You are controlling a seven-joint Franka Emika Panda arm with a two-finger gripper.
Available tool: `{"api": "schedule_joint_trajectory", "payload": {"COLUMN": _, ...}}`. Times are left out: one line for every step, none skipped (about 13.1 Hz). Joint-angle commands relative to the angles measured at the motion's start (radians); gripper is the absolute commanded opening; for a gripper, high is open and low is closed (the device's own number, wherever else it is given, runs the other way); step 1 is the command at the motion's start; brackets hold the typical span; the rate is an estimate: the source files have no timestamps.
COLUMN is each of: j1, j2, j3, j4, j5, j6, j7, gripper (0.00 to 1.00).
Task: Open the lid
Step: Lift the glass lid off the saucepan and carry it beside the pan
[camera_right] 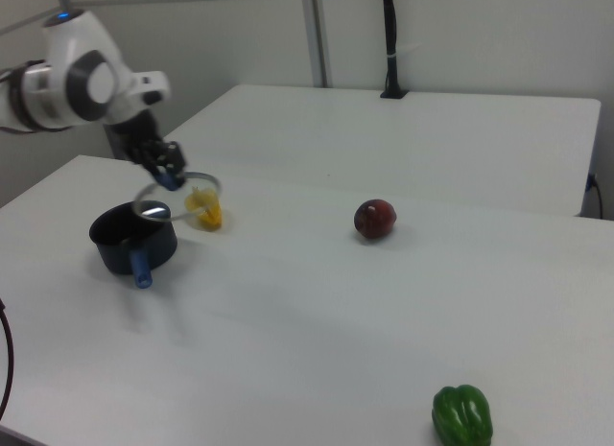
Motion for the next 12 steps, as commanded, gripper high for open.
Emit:
{"api": "schedule_joint_trajectory", "payload": {"j1": -0.145, "j2": -0.056, "j3": 0.007, "j4": -0.121, "j5": -0.015, "j6": 0.013, "j7": -0.011, "gripper": 0.49}}
{"api": "schedule_joint_trajectory", "payload": {"j1": -0.182, "j2": -0.056, "j3": 0.005, "j4": -0.146, "j5": -0.015, "j6": 0.027, "j7": -0.033, "gripper": 0.49}}
{"api": "schedule_joint_trajectory", "payload": {"j1": -0.219, "j2": -0.056, "j3": 0.005, "j4": -0.173, "j5": -0.015, "j6": 0.051, "j7": -0.050, "gripper": 0.49}}
{"api": "schedule_joint_trajectory", "payload": {"j1": -0.253, "j2": -0.056, "j3": 0.005, "j4": -0.208, "j5": -0.015, "j6": 0.092, "j7": -0.058, "gripper": 0.49}}
{"api": "schedule_joint_trajectory", "payload": {"j1": -0.281, "j2": -0.056, "j3": 0.007, "j4": -0.244, "j5": -0.015, "j6": 0.151, "j7": -0.059, "gripper": 0.49}}
{"api": "schedule_joint_trajectory", "payload": {"j1": -0.305, "j2": -0.056, "j3": 0.005, "j4": -0.282, "j5": -0.015, "j6": 0.209, "j7": -0.059, "gripper": 0.50}}
{"api": "schedule_joint_trajectory", "payload": {"j1": -0.324, "j2": -0.053, "j3": 0.005, "j4": -0.313, "j5": -0.015, "j6": 0.260, "j7": -0.061, "gripper": 0.50}}
{"api": "schedule_joint_trajectory", "payload": {"j1": -0.342, "j2": -0.044, "j3": 0.005, "j4": -0.331, "j5": -0.015, "j6": 0.300, "j7": -0.061, "gripper": 0.50}}
{"api": "schedule_joint_trajectory", "payload": {"j1": -0.357, "j2": -0.033, "j3": 0.005, "j4": -0.341, "j5": -0.015, "j6": 0.324, "j7": -0.062, "gripper": 0.50}}
{"api": "schedule_joint_trajectory", "payload": {"j1": -0.373, "j2": -0.020, "j3": 0.005, "j4": -0.341, "j5": -0.015, "j6": 0.335, "j7": -0.064, "gripper": 0.50}}
{"api": "schedule_joint_trajectory", "payload": {"j1": -0.382, "j2": -0.004, "j3": 0.005, "j4": -0.341, "j5": -0.015, "j6": 0.352, "j7": -0.064, "gripper": 0.50}}
{"api": "schedule_joint_trajectory", "payload": {"j1": -0.390, "j2": 0.004, "j3": 0.005, "j4": -0.341, "j5": -0.015, "j6": 0.370, "j7": -0.064, "gripper": 0.50}}
